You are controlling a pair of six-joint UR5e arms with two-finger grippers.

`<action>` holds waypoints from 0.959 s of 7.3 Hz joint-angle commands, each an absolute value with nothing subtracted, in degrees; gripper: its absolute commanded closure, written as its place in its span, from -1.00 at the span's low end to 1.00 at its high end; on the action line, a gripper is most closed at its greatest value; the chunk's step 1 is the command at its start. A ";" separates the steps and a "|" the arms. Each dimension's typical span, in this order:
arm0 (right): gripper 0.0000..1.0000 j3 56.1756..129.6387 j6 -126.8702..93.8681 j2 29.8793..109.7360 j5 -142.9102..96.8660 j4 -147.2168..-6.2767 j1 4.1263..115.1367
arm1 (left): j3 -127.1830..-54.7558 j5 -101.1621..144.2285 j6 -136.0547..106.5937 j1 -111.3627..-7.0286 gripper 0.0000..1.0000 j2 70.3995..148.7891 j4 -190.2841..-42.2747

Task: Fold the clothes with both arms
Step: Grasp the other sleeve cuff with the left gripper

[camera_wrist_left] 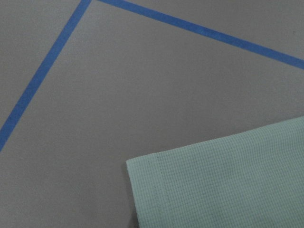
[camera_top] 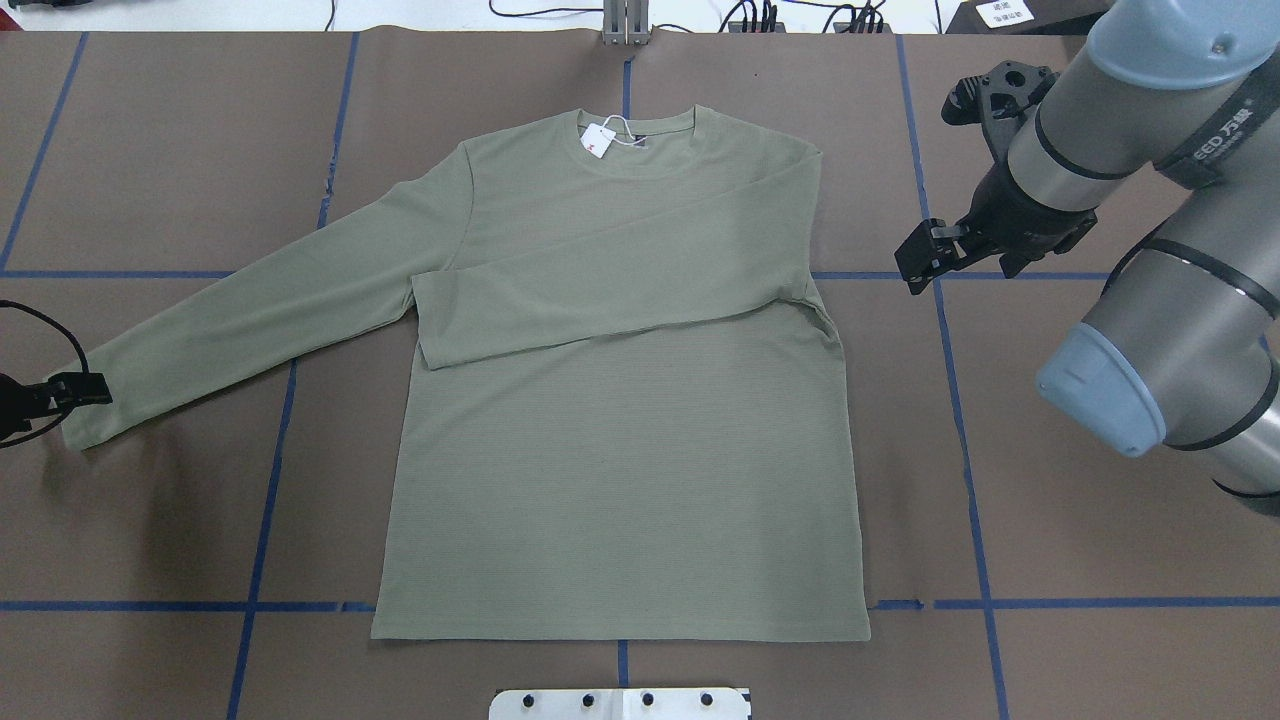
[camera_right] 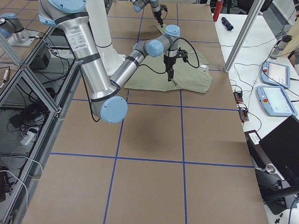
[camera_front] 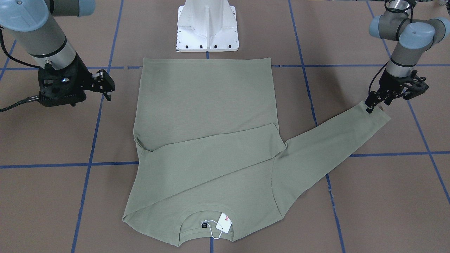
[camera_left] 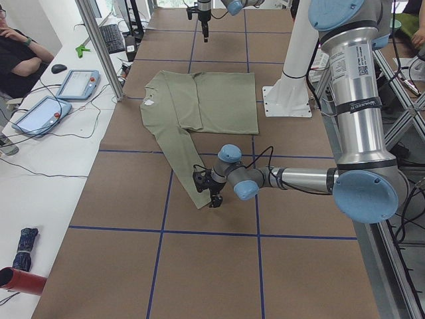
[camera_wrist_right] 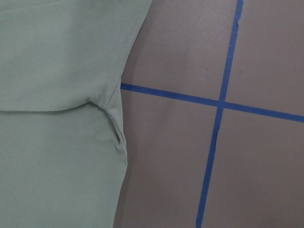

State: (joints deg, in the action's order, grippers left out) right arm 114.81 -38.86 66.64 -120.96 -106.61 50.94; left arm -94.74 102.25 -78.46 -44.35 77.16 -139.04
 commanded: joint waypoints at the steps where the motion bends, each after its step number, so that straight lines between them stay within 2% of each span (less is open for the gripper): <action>1: -1.00 114.87 -39.11 66.36 -120.94 -106.61 50.89 | -94.57 102.04 -78.49 -44.30 -0.98 77.17 -139.04; 7: -1.00 114.79 -39.11 66.27 -120.94 -106.61 50.89 | -94.22 101.07 -78.57 -44.21 -0.96 76.73 -139.04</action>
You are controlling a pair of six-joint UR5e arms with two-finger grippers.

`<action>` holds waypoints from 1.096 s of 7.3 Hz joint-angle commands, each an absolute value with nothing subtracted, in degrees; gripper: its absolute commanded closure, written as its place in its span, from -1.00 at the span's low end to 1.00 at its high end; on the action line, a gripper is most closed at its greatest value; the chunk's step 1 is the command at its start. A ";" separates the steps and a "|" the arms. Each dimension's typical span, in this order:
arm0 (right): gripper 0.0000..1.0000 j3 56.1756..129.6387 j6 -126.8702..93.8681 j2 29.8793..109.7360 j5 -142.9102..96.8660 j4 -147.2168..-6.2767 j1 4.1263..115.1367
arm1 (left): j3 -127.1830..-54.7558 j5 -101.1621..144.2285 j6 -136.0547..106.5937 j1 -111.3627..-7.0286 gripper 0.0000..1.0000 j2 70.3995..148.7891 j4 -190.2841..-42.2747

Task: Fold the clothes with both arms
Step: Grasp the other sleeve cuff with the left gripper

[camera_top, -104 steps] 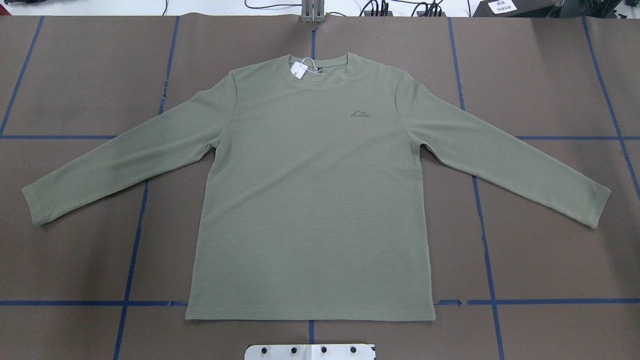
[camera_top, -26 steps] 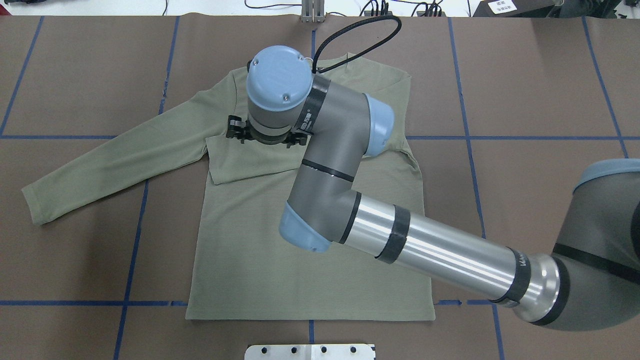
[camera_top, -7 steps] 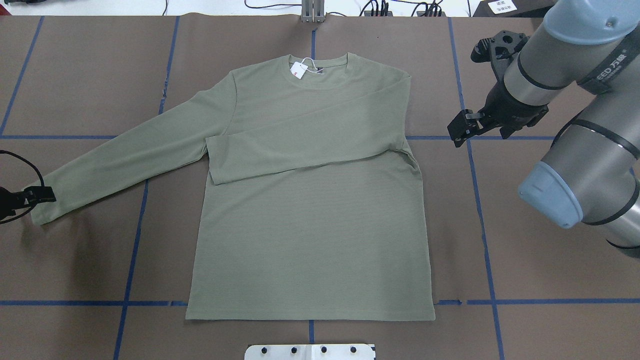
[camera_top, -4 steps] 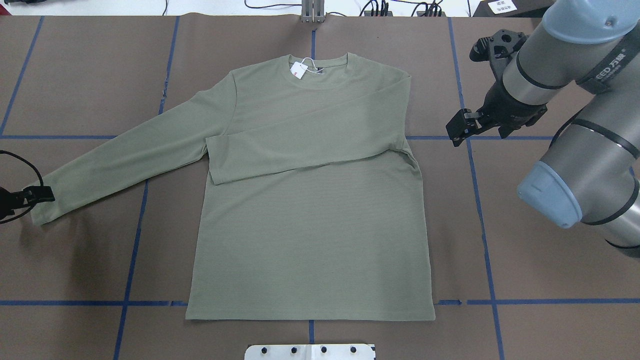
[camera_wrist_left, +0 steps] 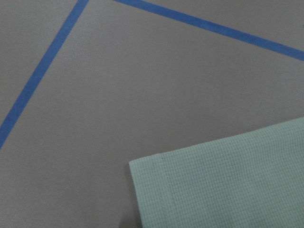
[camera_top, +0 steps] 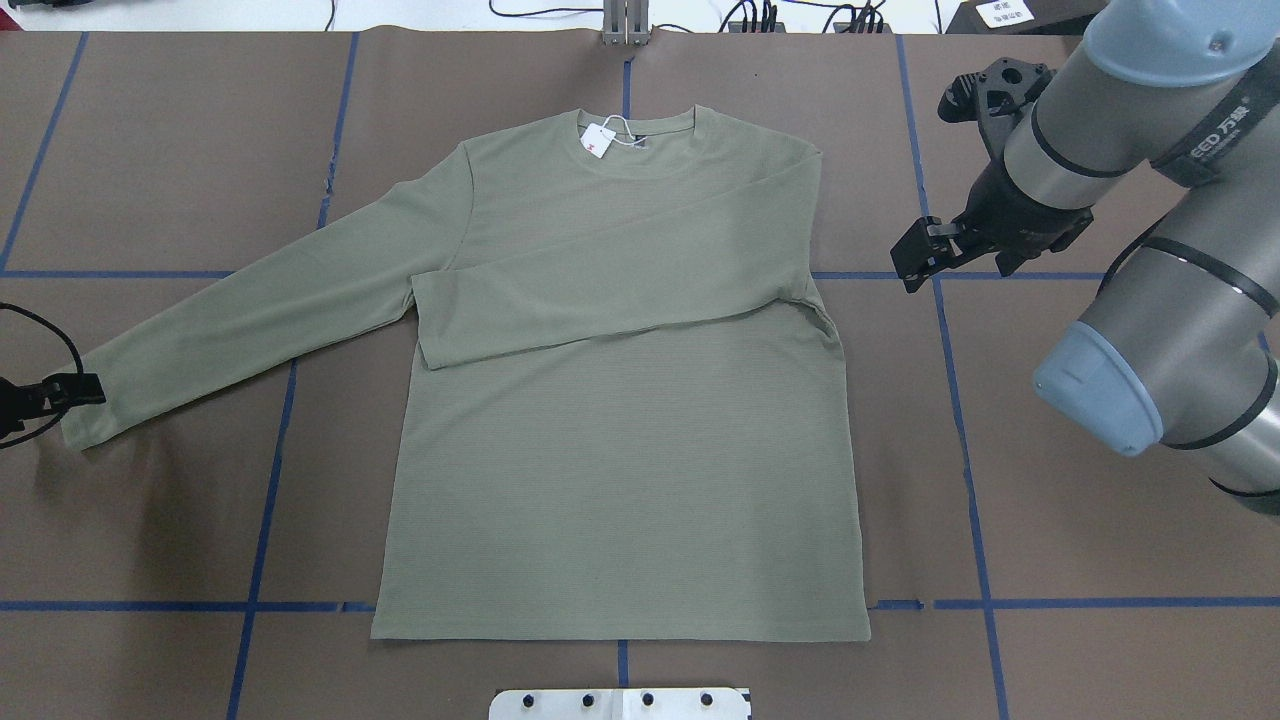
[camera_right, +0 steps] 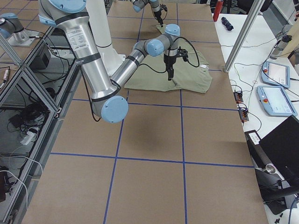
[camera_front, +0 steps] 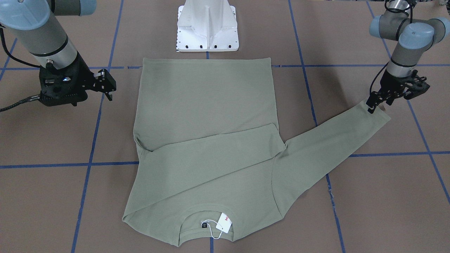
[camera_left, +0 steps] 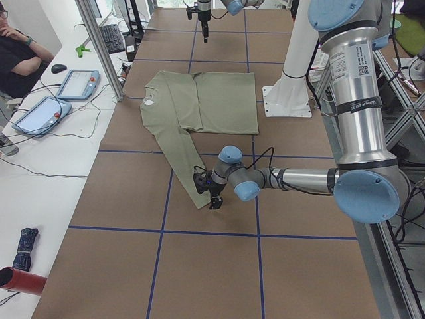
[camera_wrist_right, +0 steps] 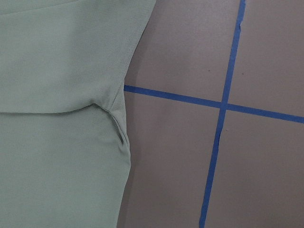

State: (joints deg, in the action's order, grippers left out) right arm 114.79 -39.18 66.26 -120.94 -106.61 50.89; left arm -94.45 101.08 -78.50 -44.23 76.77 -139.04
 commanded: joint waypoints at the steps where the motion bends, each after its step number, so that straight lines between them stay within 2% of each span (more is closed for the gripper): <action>1: -1.00 114.79 -39.11 66.18 -120.94 -106.61 50.89 | -93.96 101.07 -78.57 -44.21 -0.96 76.73 -139.04; 3: -1.00 114.79 -39.11 66.27 -121.03 -106.61 50.89 | -93.96 101.16 -78.84 -44.12 -0.90 76.82 -139.04; 7: -1.00 114.79 -39.20 66.09 -120.94 -106.61 50.89 | -94.13 101.16 -78.92 -44.12 -0.13 76.82 -139.13; 8: -1.00 114.79 -39.11 66.18 -120.94 -106.61 50.89 | -94.13 101.16 -79.01 -43.95 -0.03 76.82 -139.13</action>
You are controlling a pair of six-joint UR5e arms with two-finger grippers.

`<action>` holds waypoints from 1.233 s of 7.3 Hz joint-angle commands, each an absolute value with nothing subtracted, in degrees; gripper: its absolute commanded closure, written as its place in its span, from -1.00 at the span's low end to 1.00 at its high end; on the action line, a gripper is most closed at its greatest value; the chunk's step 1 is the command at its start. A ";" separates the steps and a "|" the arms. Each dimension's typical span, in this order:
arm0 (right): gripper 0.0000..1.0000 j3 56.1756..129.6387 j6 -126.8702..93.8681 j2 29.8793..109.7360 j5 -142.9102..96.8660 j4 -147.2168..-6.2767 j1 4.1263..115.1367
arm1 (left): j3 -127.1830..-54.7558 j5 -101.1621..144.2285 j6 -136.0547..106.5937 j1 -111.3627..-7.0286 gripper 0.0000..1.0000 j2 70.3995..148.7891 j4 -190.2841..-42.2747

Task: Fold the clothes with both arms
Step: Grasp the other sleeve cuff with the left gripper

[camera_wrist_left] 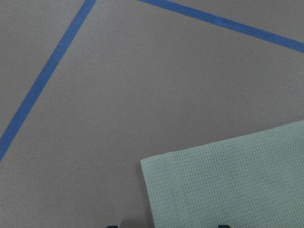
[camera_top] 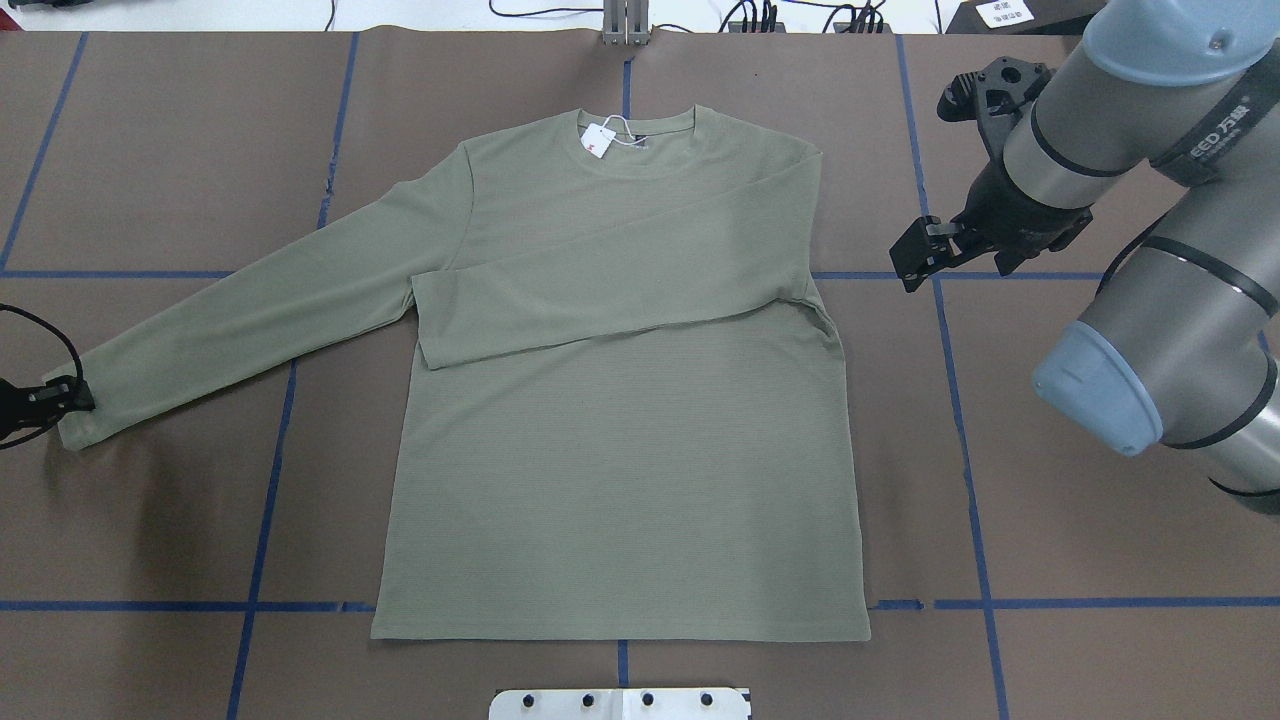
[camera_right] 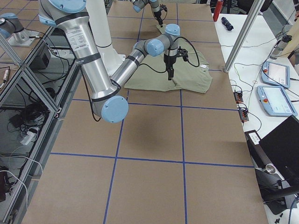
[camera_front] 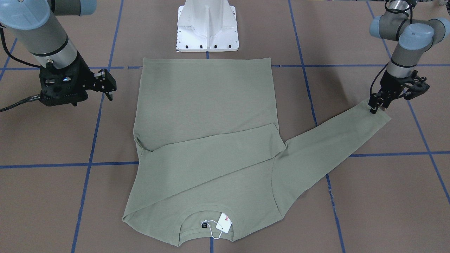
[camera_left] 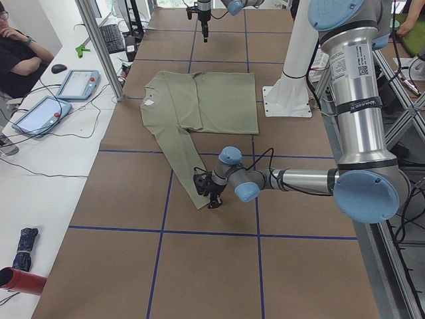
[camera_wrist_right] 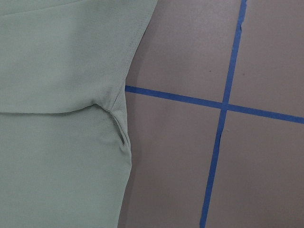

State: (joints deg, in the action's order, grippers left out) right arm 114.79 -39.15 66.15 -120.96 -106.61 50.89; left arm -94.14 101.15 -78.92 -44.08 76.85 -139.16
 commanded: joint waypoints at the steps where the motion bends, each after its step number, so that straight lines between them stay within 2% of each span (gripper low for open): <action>1: -1.00 114.79 -39.11 66.09 -120.94 -106.61 50.89 | -94.13 101.16 -79.80 -43.86 0.07 76.90 -139.13; 3: -1.00 115.13 -39.20 66.09 -120.94 -106.61 50.89 | -94.31 101.16 -81.56 -43.77 0.37 76.90 -140.09; 5: -1.00 115.22 -39.20 66.09 -120.94 -106.61 50.89 | -95.27 101.16 -81.48 -43.77 0.90 76.82 -140.10; 6: -1.00 115.22 -39.20 66.18 -120.94 -106.61 50.89 | -96.49 101.34 -81.47 -43.77 1.00 76.64 -139.92; 7: -1.00 115.22 -39.20 66.36 -121.02 -106.61 50.98 | -98.33 101.42 -81.39 -43.86 1.00 76.47 -139.57; 9: -1.00 115.75 -39.11 66.88 -121.11 -106.61 51.24 | -107.26 102.99 -81.12 -43.86 1.00 77.25 -129.19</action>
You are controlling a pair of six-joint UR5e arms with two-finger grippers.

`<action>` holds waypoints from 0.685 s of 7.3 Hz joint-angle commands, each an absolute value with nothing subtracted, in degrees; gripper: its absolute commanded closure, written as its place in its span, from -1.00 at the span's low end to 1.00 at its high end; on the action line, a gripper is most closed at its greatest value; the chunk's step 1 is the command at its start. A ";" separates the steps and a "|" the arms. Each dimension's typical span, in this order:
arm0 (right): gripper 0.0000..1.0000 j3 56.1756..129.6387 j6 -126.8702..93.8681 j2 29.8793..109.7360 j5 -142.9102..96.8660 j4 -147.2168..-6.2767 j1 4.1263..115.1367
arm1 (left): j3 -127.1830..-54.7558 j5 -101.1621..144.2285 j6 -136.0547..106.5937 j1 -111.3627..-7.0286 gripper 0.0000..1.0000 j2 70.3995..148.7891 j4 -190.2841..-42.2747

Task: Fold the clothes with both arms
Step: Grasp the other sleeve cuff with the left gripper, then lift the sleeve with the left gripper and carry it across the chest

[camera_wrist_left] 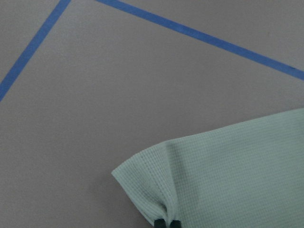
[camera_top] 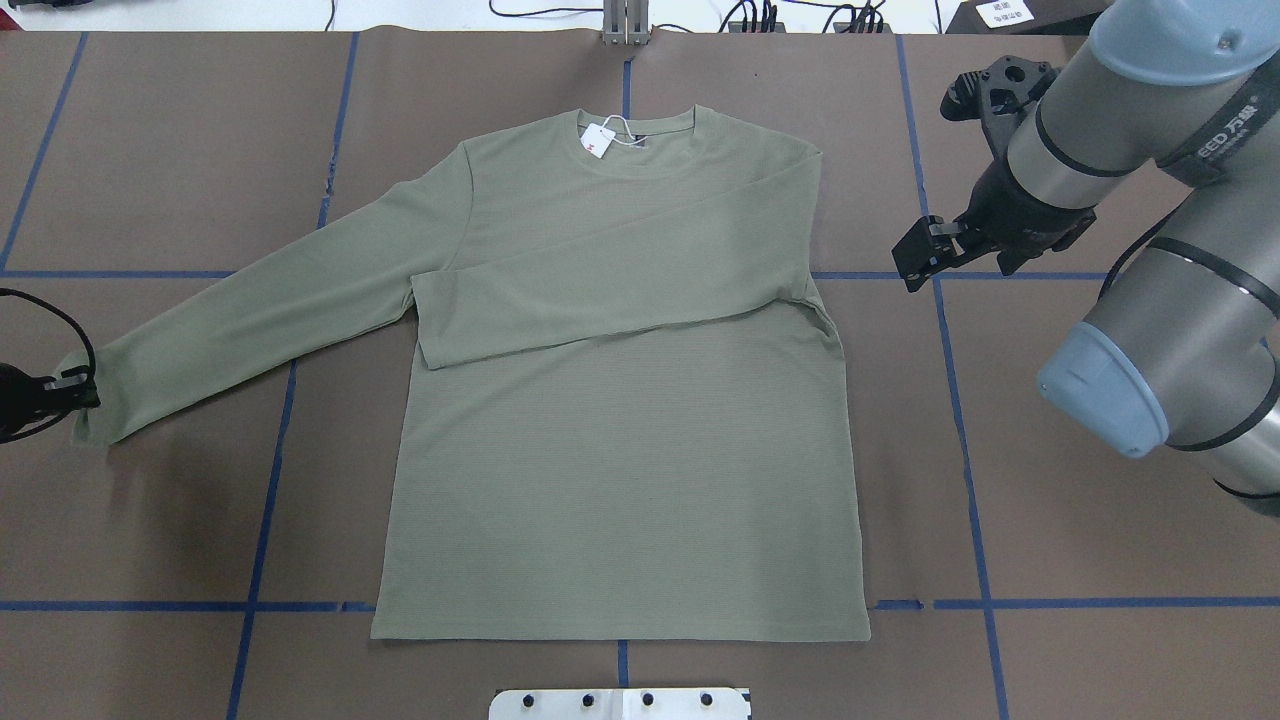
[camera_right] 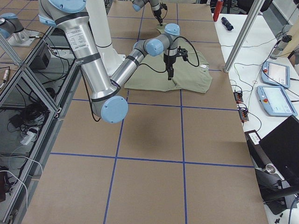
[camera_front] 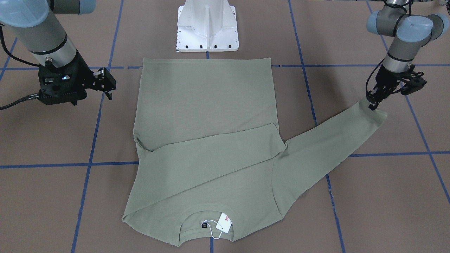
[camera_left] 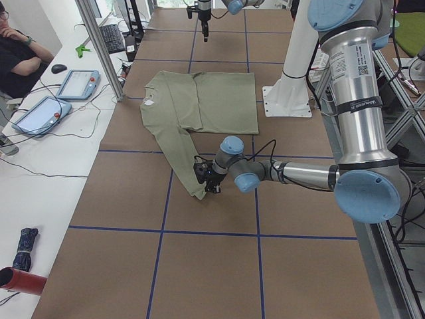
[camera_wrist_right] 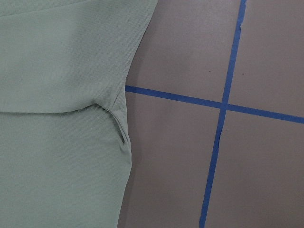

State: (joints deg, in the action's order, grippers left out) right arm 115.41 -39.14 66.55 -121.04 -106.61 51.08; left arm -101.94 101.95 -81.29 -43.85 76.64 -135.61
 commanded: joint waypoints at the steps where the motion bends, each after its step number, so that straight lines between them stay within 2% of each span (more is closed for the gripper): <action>1: -1.00 117.14 -39.11 68.62 -121.20 -106.70 51.59 | -110.01 105.62 -81.04 -43.68 1.00 81.78 -122.33; 3: -1.00 120.04 -39.02 72.31 -121.20 -106.70 52.55 | -106.64 105.73 -80.95 -43.59 1.00 99.13 -108.62; 5: -1.00 122.86 -38.59 77.49 -121.20 -106.61 53.00 | -100.23 105.82 -80.77 -44.21 1.00 111.30 -104.50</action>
